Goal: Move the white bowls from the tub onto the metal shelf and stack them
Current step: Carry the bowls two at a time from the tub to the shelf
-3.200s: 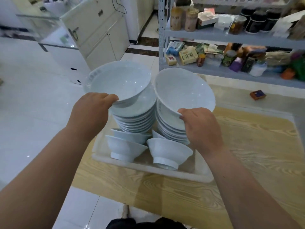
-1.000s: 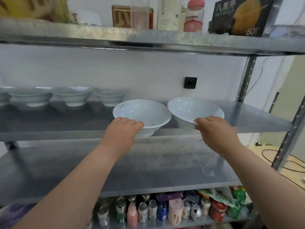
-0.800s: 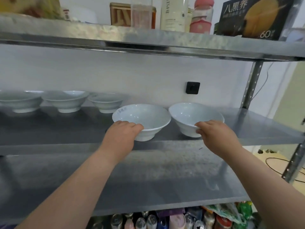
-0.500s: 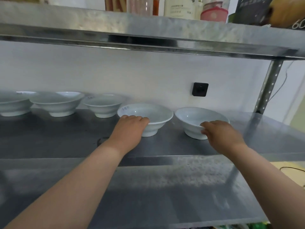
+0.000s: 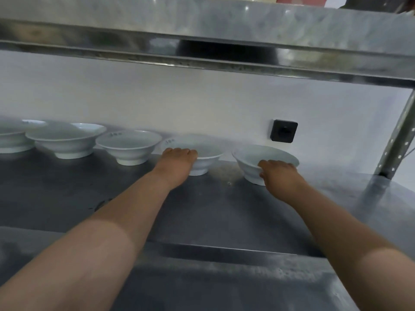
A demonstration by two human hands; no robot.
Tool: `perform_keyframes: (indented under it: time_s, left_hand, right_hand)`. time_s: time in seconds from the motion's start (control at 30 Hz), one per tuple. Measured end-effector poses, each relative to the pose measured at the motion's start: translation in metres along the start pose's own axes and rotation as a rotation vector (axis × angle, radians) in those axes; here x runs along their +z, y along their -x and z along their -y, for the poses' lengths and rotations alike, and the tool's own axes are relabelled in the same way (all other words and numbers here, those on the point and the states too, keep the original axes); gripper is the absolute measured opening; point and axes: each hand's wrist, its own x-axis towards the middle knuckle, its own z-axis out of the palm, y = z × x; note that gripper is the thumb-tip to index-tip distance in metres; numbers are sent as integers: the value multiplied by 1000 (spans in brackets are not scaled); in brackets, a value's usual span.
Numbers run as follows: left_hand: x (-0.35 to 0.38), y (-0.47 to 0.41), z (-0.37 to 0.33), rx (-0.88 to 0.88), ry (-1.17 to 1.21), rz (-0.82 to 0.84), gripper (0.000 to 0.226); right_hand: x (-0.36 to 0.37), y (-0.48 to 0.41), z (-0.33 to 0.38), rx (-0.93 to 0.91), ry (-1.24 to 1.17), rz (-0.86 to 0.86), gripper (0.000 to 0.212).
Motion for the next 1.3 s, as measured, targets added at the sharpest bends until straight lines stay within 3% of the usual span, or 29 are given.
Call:
perform_keyframes:
  time_s: [0.7, 0.83, 0.9, 0.97, 1.07, 1.17, 1.3]
  left_hand:
    - [6, -23, -3, -56, -4, 51, 31]
    - [11, -24, 1, -72, 95, 117, 49]
    - [3, -16, 3, -91, 206, 103, 68]
    - [-16, 4, 1, -106, 415, -12, 72]
    - [-47, 59, -8, -128, 845, -143, 58]
    - [-69, 136, -26, -96, 1198, -128, 38]
    - [-82, 224, -44, 53, 1345, -83, 39]
  right_hand:
    - [12, -41, 9, 56, 15, 69, 32]
    - [10, -32, 7, 53, -72, 47, 44]
    - [2, -16, 8, 22, -157, -31, 54]
    - [-14, 10, 13, 30, -280, -115, 55]
    - [-46, 71, 28, 136, -586, -137, 39]
    - [-73, 148, 51, 208, -922, -137, 23]
    - [-78, 244, 86, 293, -1084, -165, 20]
